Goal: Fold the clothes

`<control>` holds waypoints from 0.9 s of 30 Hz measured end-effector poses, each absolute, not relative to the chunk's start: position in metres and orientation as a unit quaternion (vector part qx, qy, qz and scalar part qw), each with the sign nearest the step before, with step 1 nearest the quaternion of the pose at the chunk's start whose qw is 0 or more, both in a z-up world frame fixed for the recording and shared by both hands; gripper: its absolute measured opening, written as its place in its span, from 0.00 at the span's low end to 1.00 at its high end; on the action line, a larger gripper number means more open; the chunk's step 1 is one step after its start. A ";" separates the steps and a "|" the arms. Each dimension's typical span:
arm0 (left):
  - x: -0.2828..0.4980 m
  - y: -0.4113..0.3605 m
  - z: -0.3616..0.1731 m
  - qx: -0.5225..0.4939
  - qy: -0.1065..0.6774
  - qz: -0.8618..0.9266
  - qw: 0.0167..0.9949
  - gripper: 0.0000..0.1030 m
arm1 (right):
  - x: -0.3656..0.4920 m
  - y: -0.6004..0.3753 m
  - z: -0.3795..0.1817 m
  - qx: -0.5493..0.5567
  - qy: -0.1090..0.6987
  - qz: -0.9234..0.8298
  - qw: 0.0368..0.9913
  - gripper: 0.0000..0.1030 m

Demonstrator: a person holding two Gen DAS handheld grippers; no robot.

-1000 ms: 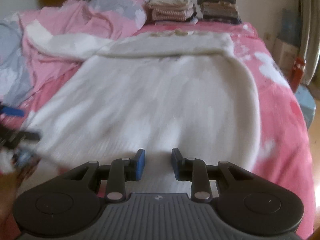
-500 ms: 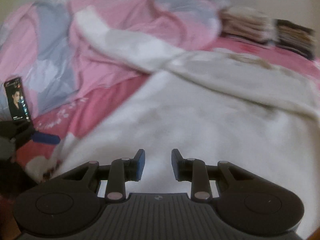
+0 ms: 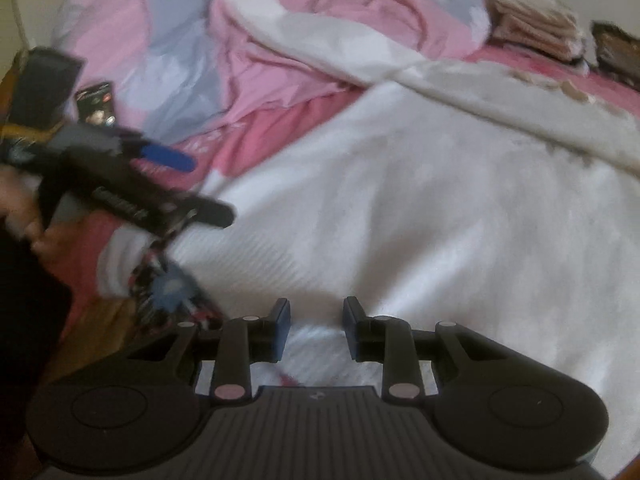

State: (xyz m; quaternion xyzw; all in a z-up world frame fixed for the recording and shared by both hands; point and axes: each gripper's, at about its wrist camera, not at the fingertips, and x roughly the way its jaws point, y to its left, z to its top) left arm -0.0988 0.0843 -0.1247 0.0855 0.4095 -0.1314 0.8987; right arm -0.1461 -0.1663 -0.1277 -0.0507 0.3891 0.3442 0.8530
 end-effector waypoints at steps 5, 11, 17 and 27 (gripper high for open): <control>-0.098 0.085 -0.119 0.105 0.396 -0.109 0.906 0.99 | -0.101 -0.144 -0.127 -0.037 0.361 0.324 0.874 0.30; -0.101 0.095 -0.114 0.139 0.385 -0.061 0.910 0.99 | -0.104 -0.116 -0.145 -0.071 0.356 0.333 0.870 0.29; -0.096 0.104 -0.113 0.127 0.383 -0.037 0.914 0.99 | -0.157 -0.116 -0.133 -0.099 0.345 0.398 0.844 0.29; -0.100 0.104 -0.100 0.124 0.373 -0.004 0.919 0.99 | -0.082 -0.071 -0.148 -0.099 0.324 0.326 0.883 0.29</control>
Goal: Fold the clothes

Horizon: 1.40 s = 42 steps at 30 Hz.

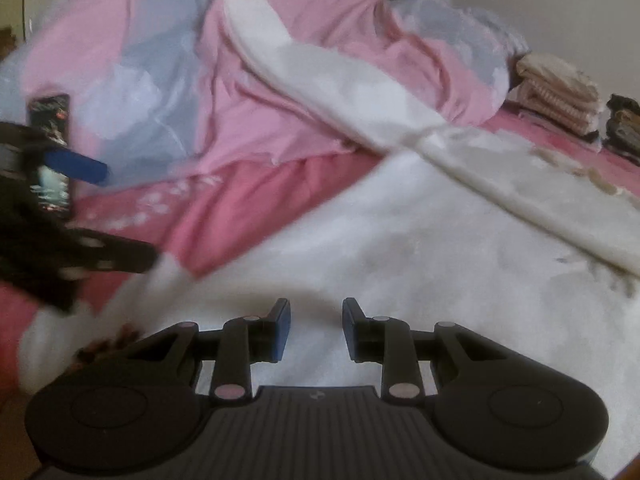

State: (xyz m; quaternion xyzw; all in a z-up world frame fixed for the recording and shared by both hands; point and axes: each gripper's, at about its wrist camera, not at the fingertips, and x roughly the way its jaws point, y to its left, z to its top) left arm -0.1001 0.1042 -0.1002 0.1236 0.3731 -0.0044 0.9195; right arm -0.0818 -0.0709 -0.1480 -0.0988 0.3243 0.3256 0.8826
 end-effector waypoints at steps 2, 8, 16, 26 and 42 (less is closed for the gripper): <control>-0.099 0.107 -0.098 0.122 0.371 0.004 0.921 0.99 | -0.094 -0.059 -0.148 -0.101 0.312 0.352 0.876 0.29; -0.093 0.107 -0.101 0.113 0.378 0.008 0.919 0.99 | -0.147 -0.063 -0.137 -0.084 0.298 0.433 0.847 0.29; -0.101 0.083 -0.112 0.125 0.389 -0.064 0.911 0.99 | -0.155 -0.173 -0.115 -0.009 0.319 0.247 0.915 0.29; -0.105 0.046 -0.126 0.172 0.397 -0.125 0.893 0.99 | -0.185 -0.192 -0.125 -0.027 0.364 0.236 0.901 0.29; -0.097 0.034 -0.142 0.169 0.400 -0.137 0.890 1.00 | -0.192 -0.228 -0.137 -0.037 0.355 0.205 0.911 0.18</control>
